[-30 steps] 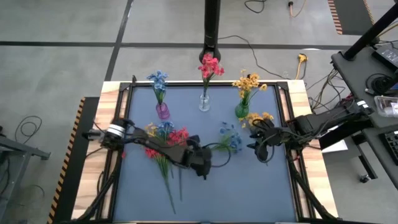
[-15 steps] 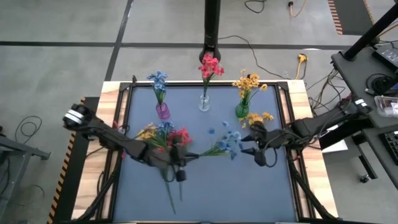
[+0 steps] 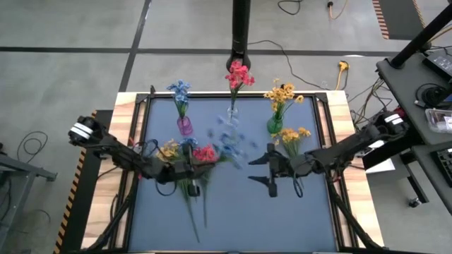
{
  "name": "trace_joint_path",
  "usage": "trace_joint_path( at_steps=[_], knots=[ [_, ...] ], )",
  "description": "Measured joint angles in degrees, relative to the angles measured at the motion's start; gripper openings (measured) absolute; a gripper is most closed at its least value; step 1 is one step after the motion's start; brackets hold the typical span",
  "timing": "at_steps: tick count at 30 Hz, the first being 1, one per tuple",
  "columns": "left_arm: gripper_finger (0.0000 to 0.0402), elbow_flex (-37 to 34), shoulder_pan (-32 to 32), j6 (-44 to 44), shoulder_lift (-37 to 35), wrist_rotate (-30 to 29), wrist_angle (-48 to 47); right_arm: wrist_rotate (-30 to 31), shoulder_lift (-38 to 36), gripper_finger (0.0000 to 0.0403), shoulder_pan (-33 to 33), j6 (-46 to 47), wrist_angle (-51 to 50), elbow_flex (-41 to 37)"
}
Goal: Sort flowers into vase by color
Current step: Put the right blue flower into the purple vase
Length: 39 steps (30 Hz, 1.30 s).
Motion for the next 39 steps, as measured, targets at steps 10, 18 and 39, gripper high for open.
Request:
trace_joint_path(
  at_steps=[10,18,39],
  knots=[
    [0.0000,0.34,3.32,1.07,-0.27,12.41,0.15,-0.44,8.41,0.0237,-1.97,-8.01,10.83,8.32],
    [0.0000,2.32,3.62,0.53,3.81,11.84,0.65,-0.71,13.39,0.0237,-2.06,-13.05,15.56,13.53],
    [0.0043,4.13,3.95,-0.44,6.10,6.27,0.70,2.96,18.60,0.0027,-2.14,-15.69,15.04,19.86]
  ],
)
